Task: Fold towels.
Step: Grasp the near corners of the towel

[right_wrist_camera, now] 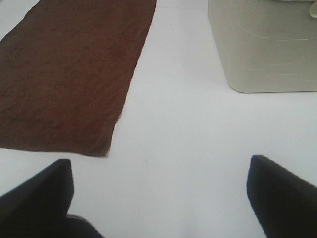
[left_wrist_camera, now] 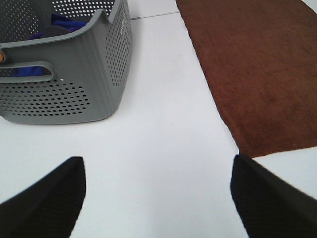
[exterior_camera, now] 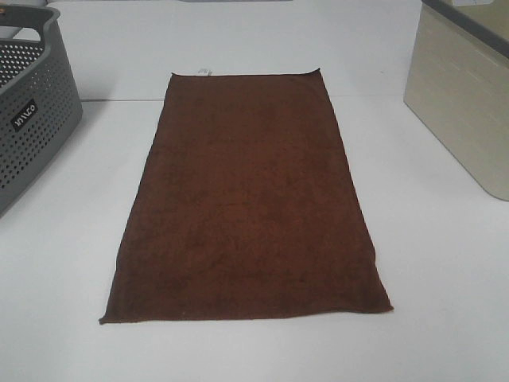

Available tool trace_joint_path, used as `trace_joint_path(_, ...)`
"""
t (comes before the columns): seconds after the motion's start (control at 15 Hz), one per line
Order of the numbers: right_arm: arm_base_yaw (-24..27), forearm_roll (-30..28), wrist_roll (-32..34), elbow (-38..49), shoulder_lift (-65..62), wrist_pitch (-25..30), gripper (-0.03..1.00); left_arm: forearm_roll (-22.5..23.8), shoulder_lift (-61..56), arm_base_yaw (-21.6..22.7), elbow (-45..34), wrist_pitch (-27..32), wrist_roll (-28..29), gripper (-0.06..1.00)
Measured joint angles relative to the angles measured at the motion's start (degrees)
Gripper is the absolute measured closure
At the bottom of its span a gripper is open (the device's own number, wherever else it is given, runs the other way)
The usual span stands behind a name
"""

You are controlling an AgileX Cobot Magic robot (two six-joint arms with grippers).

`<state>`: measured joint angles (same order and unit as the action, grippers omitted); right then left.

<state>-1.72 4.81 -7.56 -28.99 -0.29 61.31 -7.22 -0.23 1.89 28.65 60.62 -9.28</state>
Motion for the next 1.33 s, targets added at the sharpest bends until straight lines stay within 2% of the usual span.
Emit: trace_joint_path(1.33,0.00,0.00,0.00,0.00,0.00,0.00,0.08,0.00,0.00,0.00,0.00,0.00,0.00,0.18)
